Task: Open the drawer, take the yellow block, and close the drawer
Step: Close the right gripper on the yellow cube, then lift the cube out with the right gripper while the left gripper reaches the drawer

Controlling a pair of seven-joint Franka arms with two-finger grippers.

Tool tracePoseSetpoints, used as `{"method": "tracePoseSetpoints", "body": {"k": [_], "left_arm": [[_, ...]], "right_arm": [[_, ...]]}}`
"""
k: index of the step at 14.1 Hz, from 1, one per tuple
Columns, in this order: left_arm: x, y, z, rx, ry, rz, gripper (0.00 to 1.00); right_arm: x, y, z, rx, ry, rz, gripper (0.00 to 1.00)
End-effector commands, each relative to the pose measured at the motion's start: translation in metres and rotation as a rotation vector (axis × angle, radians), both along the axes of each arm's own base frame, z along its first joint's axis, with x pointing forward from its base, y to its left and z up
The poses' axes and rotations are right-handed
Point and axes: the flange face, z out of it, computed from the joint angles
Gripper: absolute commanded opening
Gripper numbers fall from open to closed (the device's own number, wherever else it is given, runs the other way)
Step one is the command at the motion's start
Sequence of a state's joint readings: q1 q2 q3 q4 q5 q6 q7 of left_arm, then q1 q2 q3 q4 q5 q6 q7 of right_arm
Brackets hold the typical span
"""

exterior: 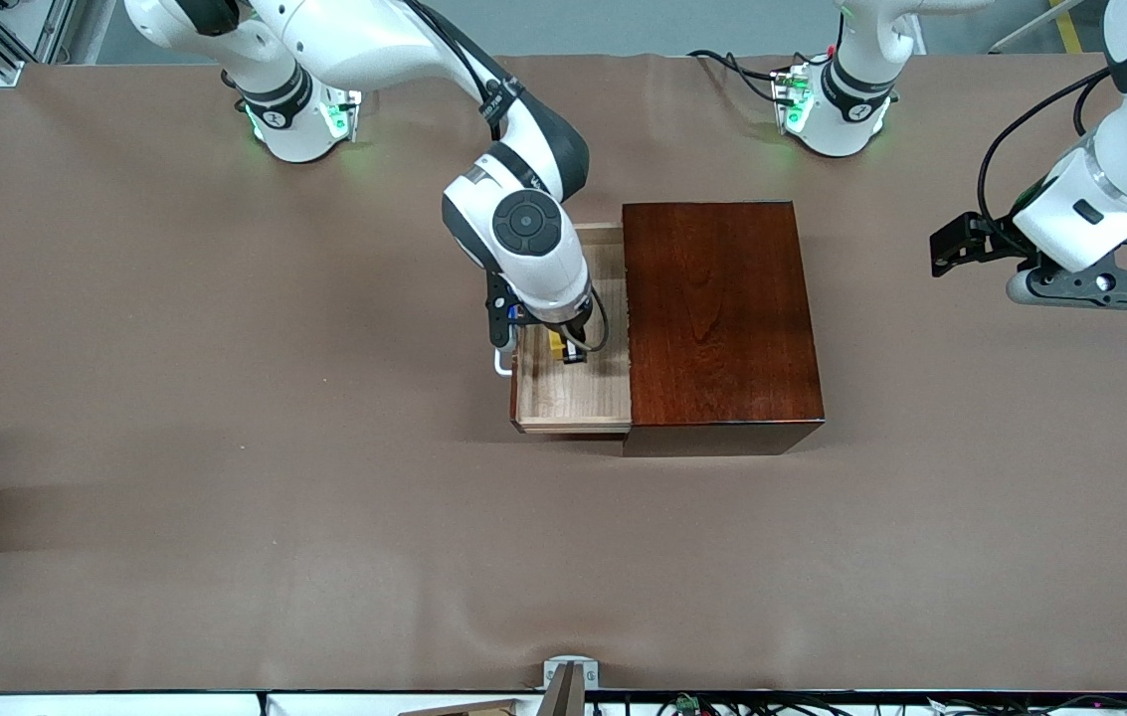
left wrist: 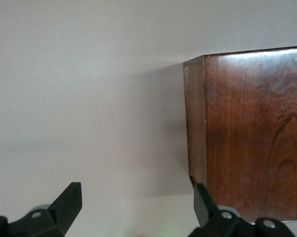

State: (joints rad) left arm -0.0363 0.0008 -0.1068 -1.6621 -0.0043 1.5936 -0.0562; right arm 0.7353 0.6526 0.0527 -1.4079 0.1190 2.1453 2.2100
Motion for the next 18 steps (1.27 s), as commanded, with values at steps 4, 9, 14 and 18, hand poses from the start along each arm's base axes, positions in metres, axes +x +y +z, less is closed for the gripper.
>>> {"method": "tracePoseSetpoints", "body": {"k": [4,9,14,18], "left_arm": [[-0.003,-0.002,0.01,-0.007,-0.023,-0.028,1.0],[-0.003,-0.003,0.01,-0.007,-0.023,-0.032,1.0],[-0.002,-0.017,0.021,-0.012,-0.046,-0.046,1.0],[-0.002,-0.067,0.033,-0.023,-0.076,-0.123,1.0]], "right_arm": [[0.007,-0.026,0.077,0.026,-0.027,0.056,0.0],[0.02,-0.067,0.115,0.029,0.001,0.157,0.0],[0.057,-0.15,0.143,0.086,0.051,0.276,0.0],[0.078,-0.219,0.149,0.093,0.088,0.445,0.0]]}}
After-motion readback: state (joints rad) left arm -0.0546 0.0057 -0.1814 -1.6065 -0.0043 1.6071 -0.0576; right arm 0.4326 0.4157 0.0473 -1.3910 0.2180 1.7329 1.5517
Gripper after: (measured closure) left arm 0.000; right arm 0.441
